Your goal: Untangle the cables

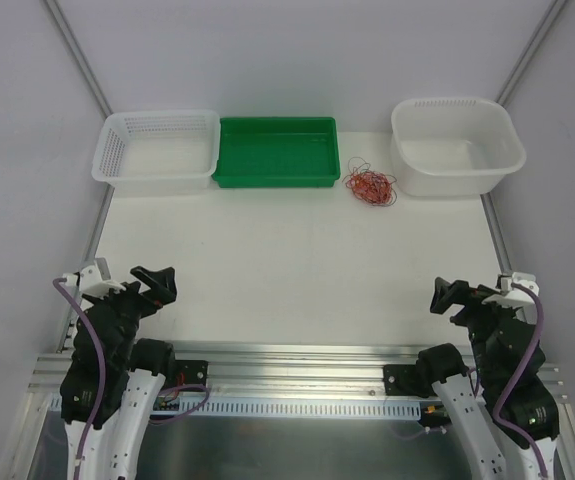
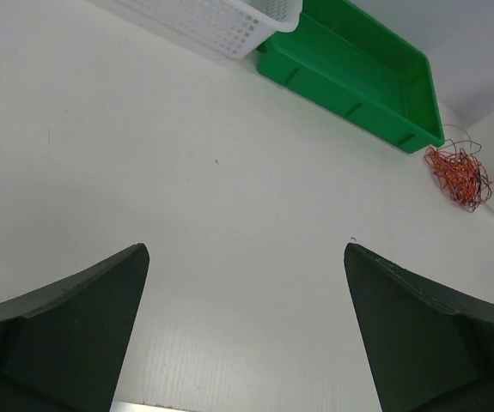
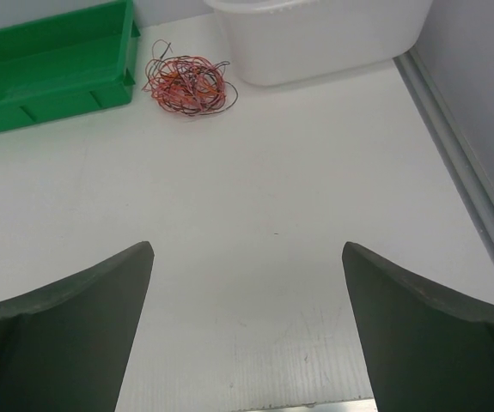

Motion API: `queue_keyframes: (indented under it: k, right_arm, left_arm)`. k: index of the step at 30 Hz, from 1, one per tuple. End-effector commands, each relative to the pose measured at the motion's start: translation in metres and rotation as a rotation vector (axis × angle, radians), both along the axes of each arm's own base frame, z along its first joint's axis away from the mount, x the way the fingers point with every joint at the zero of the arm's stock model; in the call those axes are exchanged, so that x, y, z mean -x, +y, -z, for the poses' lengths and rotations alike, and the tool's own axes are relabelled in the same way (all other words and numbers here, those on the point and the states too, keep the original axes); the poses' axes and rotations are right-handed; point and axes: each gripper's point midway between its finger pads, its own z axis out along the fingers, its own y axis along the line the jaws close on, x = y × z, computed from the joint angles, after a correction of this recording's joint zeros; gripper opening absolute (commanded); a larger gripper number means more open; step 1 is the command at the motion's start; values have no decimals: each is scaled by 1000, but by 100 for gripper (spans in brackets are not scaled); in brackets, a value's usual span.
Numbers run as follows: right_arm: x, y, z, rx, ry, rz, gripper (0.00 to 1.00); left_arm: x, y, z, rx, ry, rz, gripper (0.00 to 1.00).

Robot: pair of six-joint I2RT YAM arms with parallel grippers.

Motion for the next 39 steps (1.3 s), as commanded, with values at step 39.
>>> queue_keyframes:
  k: [39]
  right_arm:
    - [-341,123,101,-42,530,41,96]
  left_arm:
    - [-7,-18,9,43,-40,86,99]
